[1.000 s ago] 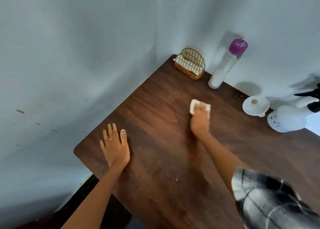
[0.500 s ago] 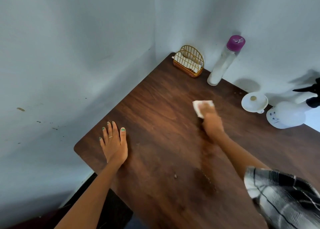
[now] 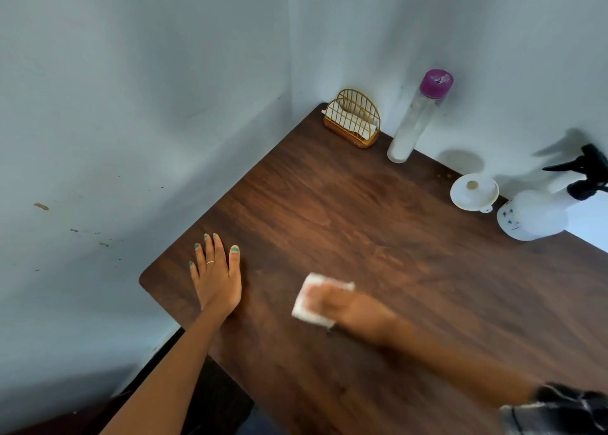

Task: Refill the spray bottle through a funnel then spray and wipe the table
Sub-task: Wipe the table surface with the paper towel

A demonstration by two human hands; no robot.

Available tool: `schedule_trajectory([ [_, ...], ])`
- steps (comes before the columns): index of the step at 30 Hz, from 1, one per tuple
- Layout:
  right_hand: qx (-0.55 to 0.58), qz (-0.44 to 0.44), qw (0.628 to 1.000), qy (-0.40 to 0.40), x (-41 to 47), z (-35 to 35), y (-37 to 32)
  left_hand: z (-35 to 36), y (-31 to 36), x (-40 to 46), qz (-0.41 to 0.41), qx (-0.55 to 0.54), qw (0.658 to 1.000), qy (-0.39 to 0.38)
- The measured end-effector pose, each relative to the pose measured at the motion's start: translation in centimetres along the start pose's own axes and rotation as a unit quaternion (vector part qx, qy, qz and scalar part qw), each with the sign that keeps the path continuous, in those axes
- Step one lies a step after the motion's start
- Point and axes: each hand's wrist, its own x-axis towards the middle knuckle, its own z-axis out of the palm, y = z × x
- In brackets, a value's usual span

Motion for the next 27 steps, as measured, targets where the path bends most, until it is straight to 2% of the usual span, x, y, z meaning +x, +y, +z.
schedule_trajectory([
  [1,0.048,0.131,0.988,0.065,-0.8,-2.1,2.0,0.1,0.0,-0.2,0.003,0.002,1.000,-0.001],
  [2,-0.018,0.243,0.966,0.091,-1.2,-4.2,4.6,0.1,-0.1,-0.3,0.007,0.005,1.000,-0.002],
  [4,-0.066,0.441,0.891,0.090,-2.5,-7.1,8.4,0.1,-0.2,-0.5,0.013,0.018,1.000,-0.009],
  [5,-0.060,0.507,0.855,0.092,-2.8,-8.0,9.5,0.0,-0.2,-0.7,0.015,0.024,1.000,-0.012],
  [7,-0.084,0.567,0.811,0.117,-2.4,-7.7,9.6,0.0,-0.3,-0.9,0.017,0.031,0.999,-0.016],
  [8,-0.085,0.557,0.817,0.126,-1.9,-7.0,8.5,-0.1,-0.2,-1.0,0.018,0.029,0.999,-0.017],
  [9,-0.102,0.503,0.846,0.143,-1.5,-5.7,6.8,0.0,-0.2,-1.1,0.019,0.027,0.999,-0.017],
  [11,-0.162,0.331,0.915,0.163,-1.6,0.9,5.3,0.1,-0.1,-1.3,0.021,0.023,0.999,-0.016],
  [13,-0.165,0.175,0.970,0.025,-3.0,8.4,4.5,0.3,0.1,-1.7,0.024,0.021,0.999,-0.016],
  [14,-0.106,0.136,0.984,-0.040,-3.9,11.3,4.2,0.3,0.1,-1.9,0.025,0.018,0.999,-0.016],
  [16,-0.069,0.044,0.993,-0.082,-3.9,10.8,0.8,0.3,0.0,-2.1,0.028,0.016,0.999,-0.018],
  [17,-0.033,-0.003,0.997,-0.063,-3.6,8.0,-1.5,0.3,0.0,-2.1,0.029,0.019,0.999,-0.020],
  [18,0.010,-0.016,1.000,-0.001,-3.4,5.4,-1.7,0.3,-0.1,-2.3,0.032,0.024,0.999,-0.022],
  [19,0.058,0.084,0.993,0.066,-3.5,1.5,-1.4,0.3,-0.1,-2.4,0.036,0.030,0.999,-0.023],
  [20,0.062,0.205,0.969,0.121,-4.2,-1.4,0.4,0.3,-0.2,-2.6,0.039,0.034,0.998,-0.024],
  [21,0.053,0.316,0.937,0.141,-5.0,-3.8,2.7,0.3,-0.3,-2.7,0.042,0.034,0.998,-0.025],
  [23,0.081,0.535,0.829,0.143,-7.1,-7.4,6.2,0.4,-0.3,-2.8,0.043,0.033,0.998,-0.028],
  [25,0.025,0.625,0.763,0.161,-8.2,-8.8,7.7,0.6,-0.2,-3.0,0.044,0.033,0.998,-0.030],
  [26,0.028,0.632,0.754,0.177,-8.0,-8.6,7.2,0.6,-0.3,-3.1,0.042,0.033,0.998,-0.031],
  [27,0.042,0.620,0.765,0.168,-7.3,-7.7,5.8,0.7,-0.3,-3.1,0.041,0.033,0.998,-0.029],
])
